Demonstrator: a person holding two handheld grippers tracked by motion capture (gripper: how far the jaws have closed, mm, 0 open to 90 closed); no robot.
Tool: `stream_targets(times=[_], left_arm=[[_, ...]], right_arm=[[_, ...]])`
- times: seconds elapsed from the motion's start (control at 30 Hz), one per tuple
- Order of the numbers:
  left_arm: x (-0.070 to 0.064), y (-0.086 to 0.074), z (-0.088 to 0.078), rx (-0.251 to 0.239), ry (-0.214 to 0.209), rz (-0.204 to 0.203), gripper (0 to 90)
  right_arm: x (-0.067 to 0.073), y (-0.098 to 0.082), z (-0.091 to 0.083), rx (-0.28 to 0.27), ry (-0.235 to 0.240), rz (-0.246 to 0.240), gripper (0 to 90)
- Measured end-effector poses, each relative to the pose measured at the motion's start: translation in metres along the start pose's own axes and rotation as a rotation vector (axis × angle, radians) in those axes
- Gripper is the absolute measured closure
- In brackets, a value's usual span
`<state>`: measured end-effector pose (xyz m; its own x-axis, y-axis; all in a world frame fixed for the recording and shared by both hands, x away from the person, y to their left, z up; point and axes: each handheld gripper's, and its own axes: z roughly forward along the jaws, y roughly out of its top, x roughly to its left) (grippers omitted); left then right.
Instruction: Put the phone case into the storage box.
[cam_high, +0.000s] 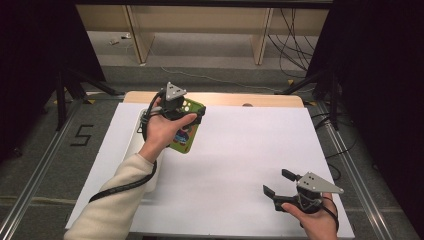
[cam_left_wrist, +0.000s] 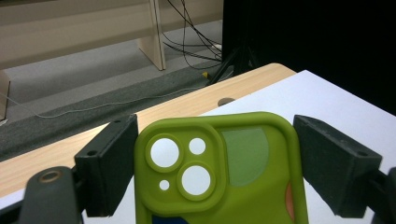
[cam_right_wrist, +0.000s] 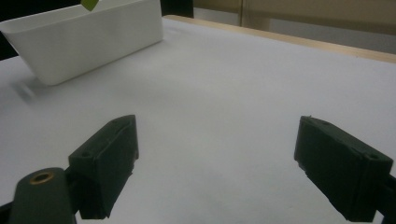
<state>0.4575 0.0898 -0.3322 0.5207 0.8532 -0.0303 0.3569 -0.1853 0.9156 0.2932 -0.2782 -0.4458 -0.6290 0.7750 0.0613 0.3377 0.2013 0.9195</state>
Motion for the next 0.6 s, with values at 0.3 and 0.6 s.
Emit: stream_targets(times=[0.3,0.6], left_arm=[[0.0038,0.0006,-0.0012,-0.003,0.002,-0.010,16.9],[0.0092,0.0020,-0.0040,-0.014,0.016,-0.019,16.9]], right_arm=[[-0.0002,-0.0001,-0.0001,0.000,0.000,-0.001,14.9],[-0.0001,-0.0001,-0.0001,-0.001,-0.002,-0.003,14.8]])
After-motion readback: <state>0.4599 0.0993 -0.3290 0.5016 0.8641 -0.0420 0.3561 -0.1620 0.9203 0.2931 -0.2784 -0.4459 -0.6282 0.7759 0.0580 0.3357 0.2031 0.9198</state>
